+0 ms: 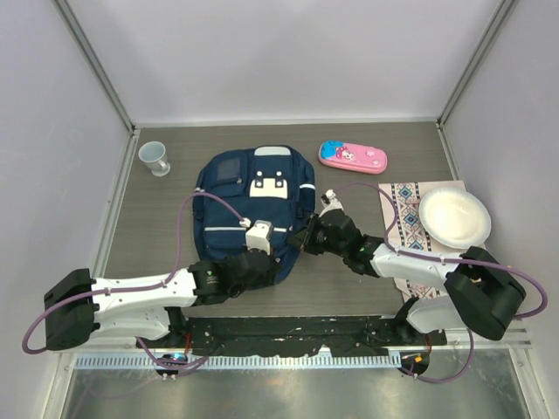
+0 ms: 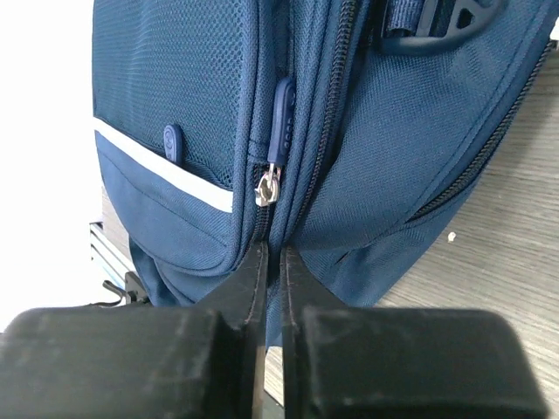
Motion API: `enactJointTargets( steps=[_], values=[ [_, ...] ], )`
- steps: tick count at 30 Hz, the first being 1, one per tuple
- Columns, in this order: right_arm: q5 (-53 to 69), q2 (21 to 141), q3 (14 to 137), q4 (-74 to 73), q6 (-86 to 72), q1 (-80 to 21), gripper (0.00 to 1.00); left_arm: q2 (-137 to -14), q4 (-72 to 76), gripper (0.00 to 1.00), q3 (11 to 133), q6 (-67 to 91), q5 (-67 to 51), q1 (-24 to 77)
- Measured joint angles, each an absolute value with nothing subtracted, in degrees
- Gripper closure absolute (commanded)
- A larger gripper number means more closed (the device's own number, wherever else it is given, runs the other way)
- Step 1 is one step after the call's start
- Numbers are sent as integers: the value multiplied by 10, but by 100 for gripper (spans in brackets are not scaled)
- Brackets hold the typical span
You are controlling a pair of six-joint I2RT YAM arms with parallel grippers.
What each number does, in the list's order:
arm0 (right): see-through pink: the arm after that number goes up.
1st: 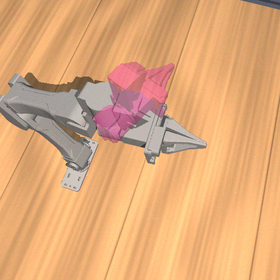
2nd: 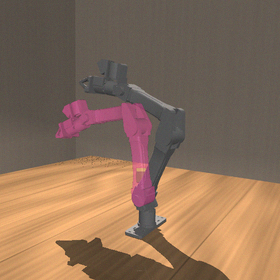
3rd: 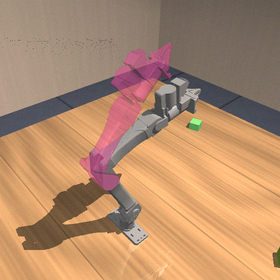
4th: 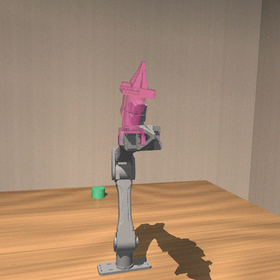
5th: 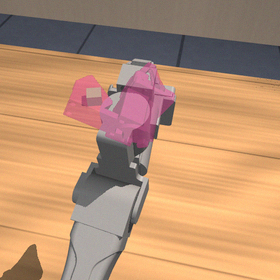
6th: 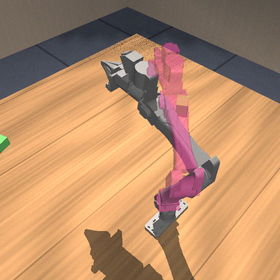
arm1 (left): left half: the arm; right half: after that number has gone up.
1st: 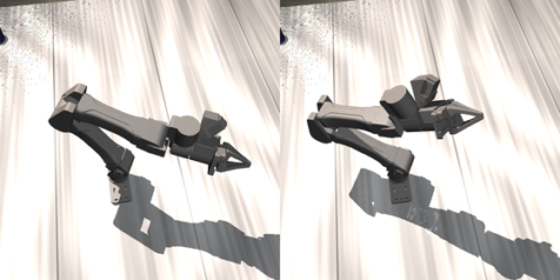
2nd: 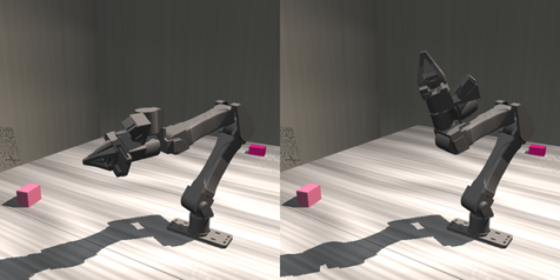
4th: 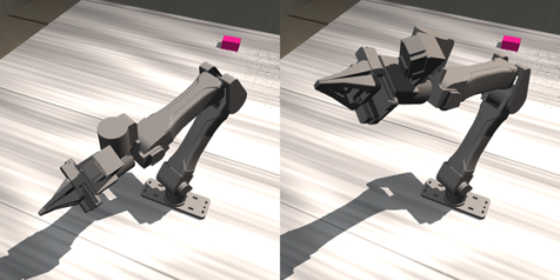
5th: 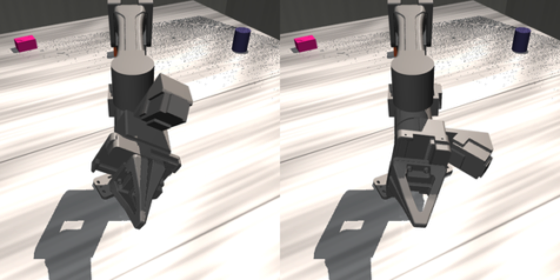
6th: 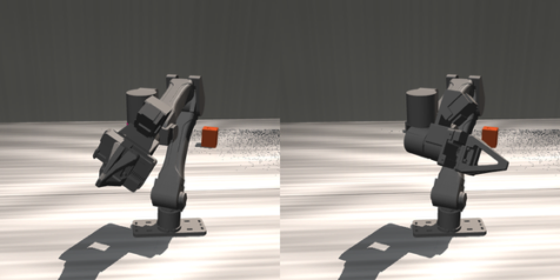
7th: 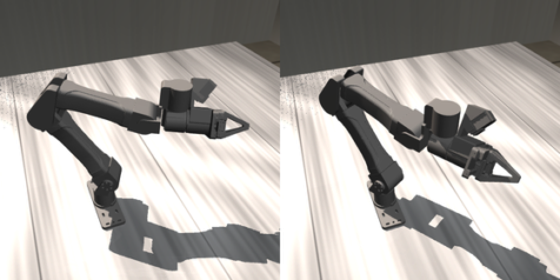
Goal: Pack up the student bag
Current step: Unzip the student bag at the center of the board.
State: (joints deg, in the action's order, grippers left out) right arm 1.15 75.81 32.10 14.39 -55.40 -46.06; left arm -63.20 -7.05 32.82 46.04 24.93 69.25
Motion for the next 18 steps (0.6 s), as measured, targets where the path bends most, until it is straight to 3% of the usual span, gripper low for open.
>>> enactJointTargets(
  steps=[12,18],
  values=[
    [54,782,373,84,-526,-410,99,-612,-56,100,314,464,270,688],
    [83,802,403,66,-495,-347,99,-571,-148,100,314,524,329,689]
  ],
)
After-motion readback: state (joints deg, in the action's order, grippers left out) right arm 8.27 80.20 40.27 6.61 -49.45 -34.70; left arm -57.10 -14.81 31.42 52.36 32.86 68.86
